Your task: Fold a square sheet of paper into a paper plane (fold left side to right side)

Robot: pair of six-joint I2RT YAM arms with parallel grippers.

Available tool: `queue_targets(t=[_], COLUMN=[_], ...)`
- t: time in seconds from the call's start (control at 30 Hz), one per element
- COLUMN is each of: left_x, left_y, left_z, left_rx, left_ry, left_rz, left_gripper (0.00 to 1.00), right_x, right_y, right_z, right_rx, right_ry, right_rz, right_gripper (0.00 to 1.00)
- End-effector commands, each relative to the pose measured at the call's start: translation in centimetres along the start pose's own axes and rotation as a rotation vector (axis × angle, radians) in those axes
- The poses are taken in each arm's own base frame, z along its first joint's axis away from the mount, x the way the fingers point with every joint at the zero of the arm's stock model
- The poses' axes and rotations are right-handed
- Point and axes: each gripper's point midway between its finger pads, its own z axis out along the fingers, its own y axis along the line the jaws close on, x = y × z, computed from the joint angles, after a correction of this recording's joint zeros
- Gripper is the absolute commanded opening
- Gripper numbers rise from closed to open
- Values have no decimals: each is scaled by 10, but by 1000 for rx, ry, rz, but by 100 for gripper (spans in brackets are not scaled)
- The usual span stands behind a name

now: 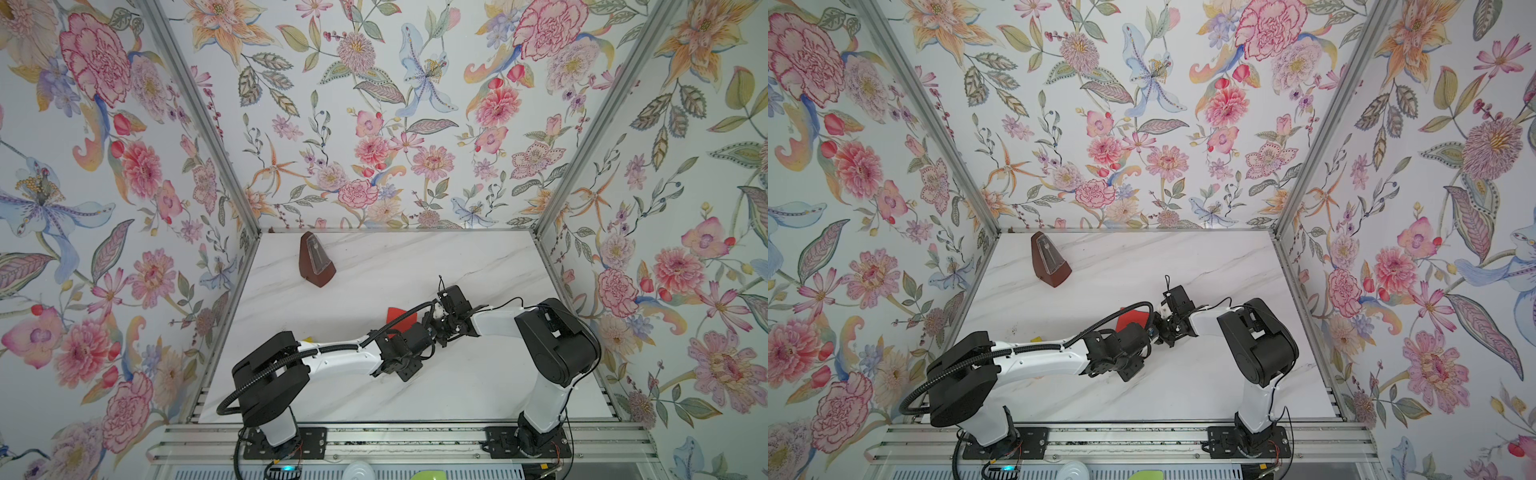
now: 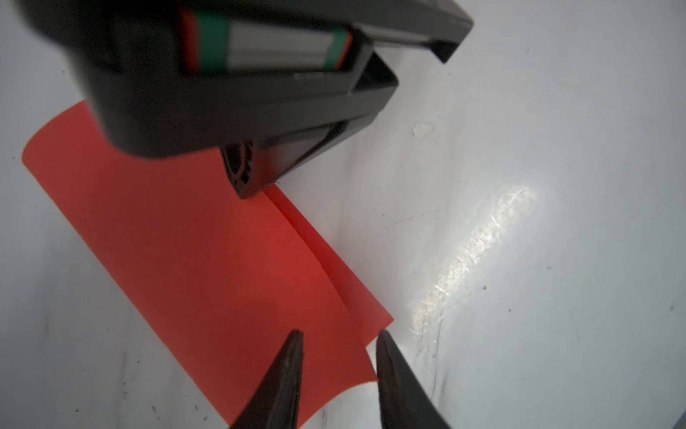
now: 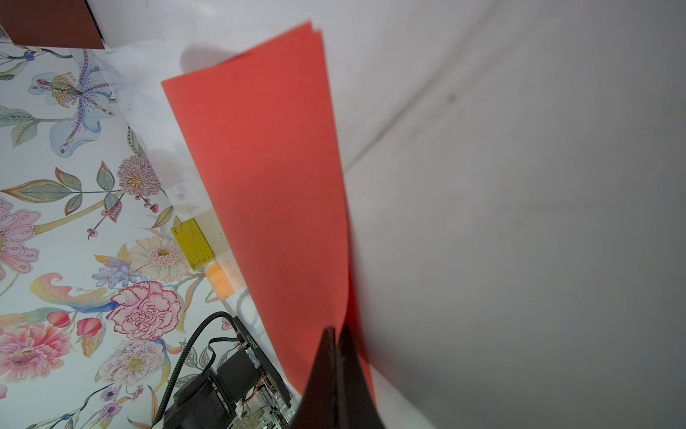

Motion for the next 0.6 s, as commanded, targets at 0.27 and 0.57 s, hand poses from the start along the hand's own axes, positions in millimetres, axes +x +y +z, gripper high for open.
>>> queue_targets(t=[0.27,0.57], left_x=[1,10], left_y=[-5,-2], left_z=[-14,-5], left_rx=[26,5], left_ry=[-4,24], left_rz=[10,-5], left_gripper=[26,26], right_x=[10,11], right_y=[-30,-30], right_z=[0,0], right_rx=[111,110], right_ry=[21,20], right_rz=[65,62], right_gripper=[0,0])
